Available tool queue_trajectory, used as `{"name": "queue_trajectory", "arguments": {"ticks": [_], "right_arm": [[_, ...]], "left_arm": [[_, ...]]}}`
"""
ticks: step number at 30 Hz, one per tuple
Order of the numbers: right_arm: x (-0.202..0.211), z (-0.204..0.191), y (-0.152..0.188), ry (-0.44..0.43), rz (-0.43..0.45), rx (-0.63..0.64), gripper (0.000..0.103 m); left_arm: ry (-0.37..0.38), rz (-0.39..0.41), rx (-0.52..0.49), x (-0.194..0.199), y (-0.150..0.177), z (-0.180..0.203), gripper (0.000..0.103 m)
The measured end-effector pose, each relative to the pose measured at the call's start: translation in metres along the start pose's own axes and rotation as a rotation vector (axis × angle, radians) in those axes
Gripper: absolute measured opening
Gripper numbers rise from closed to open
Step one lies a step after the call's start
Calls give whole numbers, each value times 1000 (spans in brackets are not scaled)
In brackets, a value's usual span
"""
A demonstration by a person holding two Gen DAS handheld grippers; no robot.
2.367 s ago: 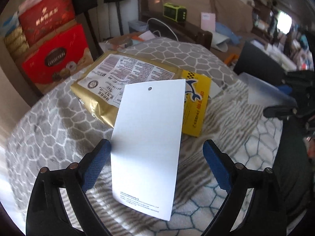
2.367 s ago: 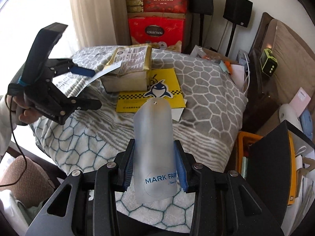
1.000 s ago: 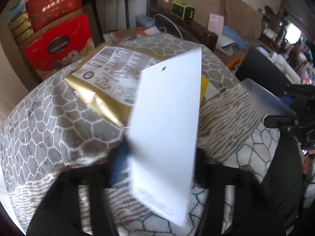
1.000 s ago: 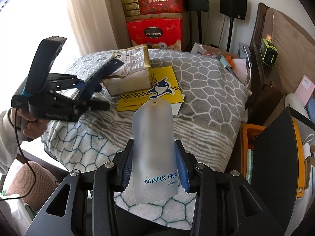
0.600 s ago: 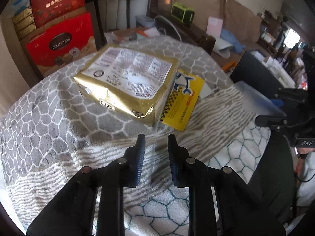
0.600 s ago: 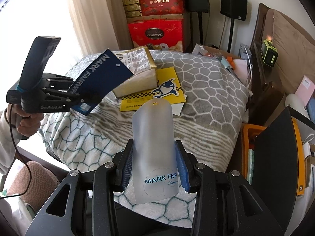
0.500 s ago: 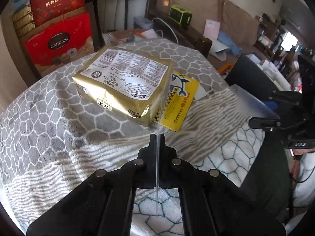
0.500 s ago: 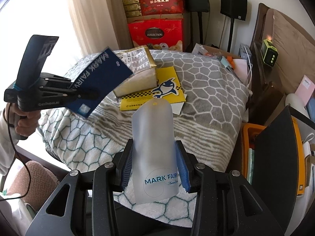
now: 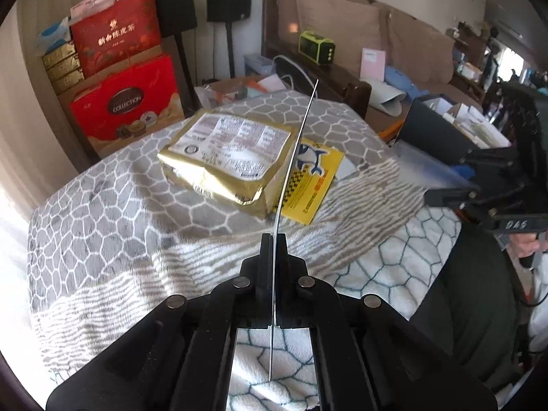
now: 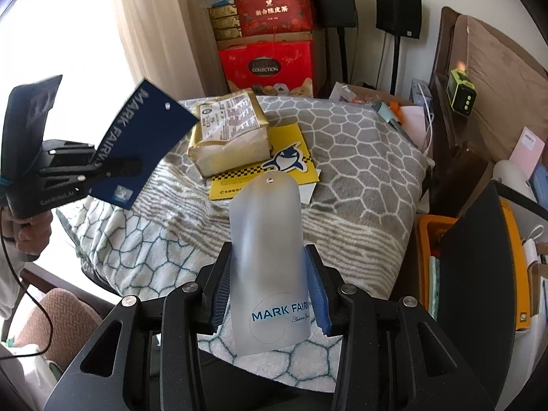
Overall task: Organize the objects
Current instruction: 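Lift the frosted MARK FAIRWHALE pouch with the right gripper while the left gripper holds the card, then carry the pouch and the card with both grippers toward the cardboard box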
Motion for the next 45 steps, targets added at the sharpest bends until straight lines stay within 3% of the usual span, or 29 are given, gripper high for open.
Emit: {"name": "queue_trajectory", "arguments": {"ticks": [11,21,28,33,45], "right_arm": [[23,3,2,64,66,11,40],[56,22,19,28,127,-92,40],[81,44,40,44,187,-191,40],[95,56,44,135,205,-186,41],[116,69,50,153,254,-200,42]], "left_arm": [[17,-3,44,9,11,0,1],[38,-23,132,7,26,-2,1],[72,7,171,18,11,2,1],[72,19,151,20,-1,16,1],[55,87,74,25,-28,60,1]]}}
Point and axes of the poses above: each gripper's, at about its wrist camera, not at the fingertips, and x roughly against the way its jaws point, z to its right, y to its underside, the point moved 1 cm from there along -x, roughly the way its jaws point, and after that the axes turned 5 degrees about y, right-handed, at the moved point
